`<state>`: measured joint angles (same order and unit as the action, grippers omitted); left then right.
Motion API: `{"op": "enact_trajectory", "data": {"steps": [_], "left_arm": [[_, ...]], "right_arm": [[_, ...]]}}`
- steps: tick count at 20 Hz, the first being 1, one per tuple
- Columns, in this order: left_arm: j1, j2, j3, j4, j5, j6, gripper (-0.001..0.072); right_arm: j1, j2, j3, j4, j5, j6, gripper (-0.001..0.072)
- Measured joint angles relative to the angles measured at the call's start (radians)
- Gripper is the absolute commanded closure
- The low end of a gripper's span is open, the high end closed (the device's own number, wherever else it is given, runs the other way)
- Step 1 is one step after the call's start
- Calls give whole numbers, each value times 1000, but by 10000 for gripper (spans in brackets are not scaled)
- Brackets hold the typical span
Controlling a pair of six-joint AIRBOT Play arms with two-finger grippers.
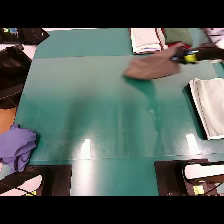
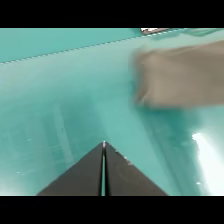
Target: Fold the shirts.
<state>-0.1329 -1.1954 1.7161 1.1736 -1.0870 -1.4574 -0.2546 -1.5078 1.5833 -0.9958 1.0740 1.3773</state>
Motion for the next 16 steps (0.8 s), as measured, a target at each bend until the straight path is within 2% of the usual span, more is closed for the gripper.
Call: {"op": "enact_trajectory", "data": {"steps": [7,11,16], "left_arm": [[0,0,0,-23,4,0,683],[0,0,0,-31,3,0,683],[0,0,0,-34,-11,0,682]], "right_arm": [[-366,127,-35,-59,12,31,697],[-428,142,5,-67,14,36,697],[-429,147,177,-68,44,38,697]]}}
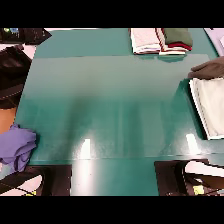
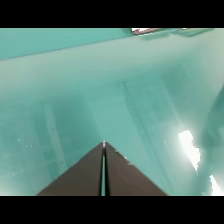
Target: Fold the shirts.
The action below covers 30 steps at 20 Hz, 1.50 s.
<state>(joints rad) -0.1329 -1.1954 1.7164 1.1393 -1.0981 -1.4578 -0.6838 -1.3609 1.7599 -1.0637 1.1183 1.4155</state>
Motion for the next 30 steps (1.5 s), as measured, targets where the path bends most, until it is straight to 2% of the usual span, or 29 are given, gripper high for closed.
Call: {"op": "enact_trajectory", "data": {"steps": [4,9,12,18,19,21,22,23,26,30], "left_arm": [[0,0,0,0,-19,0,682],[0,0,0,0,-50,14,682],[0,0,0,0,-68,27,682],[0,0,0,0,-85,59,682],[0,0,0,0,-86,65,682],[0,0,0,0,-90,72,682],[0,0,0,0,-91,73,682],[0,0,0,0,-92,75,682],[0,0,0,0,-92,78,682],[0,0,0,0,-92,79,681]], "right_arm": [[-8,3,108,-19,84,6,697],[-52,22,124,-107,250,14,697],[-98,88,21,-169,299,16,696],[-221,270,-367,-254,310,-5,694],[-242,296,-435,-260,310,-9,673],[-279,337,-546,-276,312,-14,372],[-299,355,-596,-281,314,-16,279],[-320,369,-638,-287,312,-18,223],[-377,398,-696,-292,314,-19,221],[-383,412,-626,-240,316,-10,223]]}}
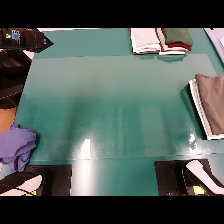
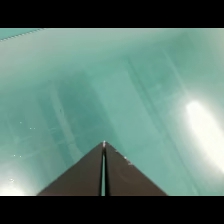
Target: Fold the shirts.
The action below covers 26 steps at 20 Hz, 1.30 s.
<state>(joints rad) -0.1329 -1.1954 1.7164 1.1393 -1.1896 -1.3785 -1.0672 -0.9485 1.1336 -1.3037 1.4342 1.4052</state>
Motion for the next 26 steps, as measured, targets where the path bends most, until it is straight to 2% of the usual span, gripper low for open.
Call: {"op": "enact_trajectory", "data": {"steps": [4,10,12,13,14,15,20,26], "left_arm": [[0,0,0,-3,1,0,681],[0,0,0,-2,2,0,681],[0,0,0,-1,2,0,681],[0,0,0,-1,2,0,681],[0,0,0,0,2,0,681],[0,0,0,0,2,0,681],[0,0,0,0,3,-1,681],[0,0,0,0,3,-1,681]], "right_arm": [[160,3,114,201,-25,6,223],[672,-2,187,328,-87,7,234],[844,-14,194,330,-122,7,321],[927,-23,196,324,-139,7,421],[997,-31,197,312,-152,7,580],[1066,-41,198,300,-163,7,695],[1287,-84,200,234,-188,5,695],[1357,-109,200,206,-197,1,695]]}}
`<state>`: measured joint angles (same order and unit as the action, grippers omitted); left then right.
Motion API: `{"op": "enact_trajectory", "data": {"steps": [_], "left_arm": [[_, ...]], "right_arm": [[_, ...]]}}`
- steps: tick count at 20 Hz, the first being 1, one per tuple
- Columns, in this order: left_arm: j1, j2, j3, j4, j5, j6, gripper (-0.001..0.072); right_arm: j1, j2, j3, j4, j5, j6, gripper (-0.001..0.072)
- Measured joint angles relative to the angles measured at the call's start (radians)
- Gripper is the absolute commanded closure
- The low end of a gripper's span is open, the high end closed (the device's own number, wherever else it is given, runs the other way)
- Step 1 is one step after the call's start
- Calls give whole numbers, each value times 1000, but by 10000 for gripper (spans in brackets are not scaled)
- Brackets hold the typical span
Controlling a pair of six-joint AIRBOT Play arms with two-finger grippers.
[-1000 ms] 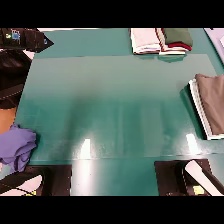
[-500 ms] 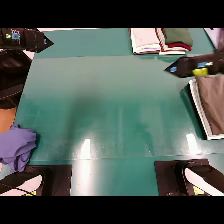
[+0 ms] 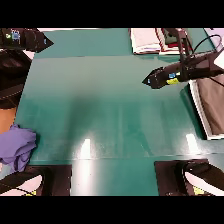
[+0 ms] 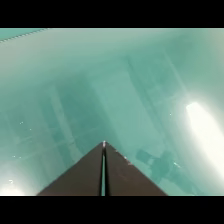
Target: Fold the shirts.
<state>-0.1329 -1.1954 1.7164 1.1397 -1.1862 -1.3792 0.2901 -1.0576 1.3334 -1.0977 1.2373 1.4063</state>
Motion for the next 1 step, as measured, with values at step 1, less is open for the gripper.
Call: {"op": "enact_trajectory", "data": {"steps": [1], "left_arm": [[0,0,0,0,0,0,681]], "right_arm": [[3,-1,0,-1,0,0,695]]}}
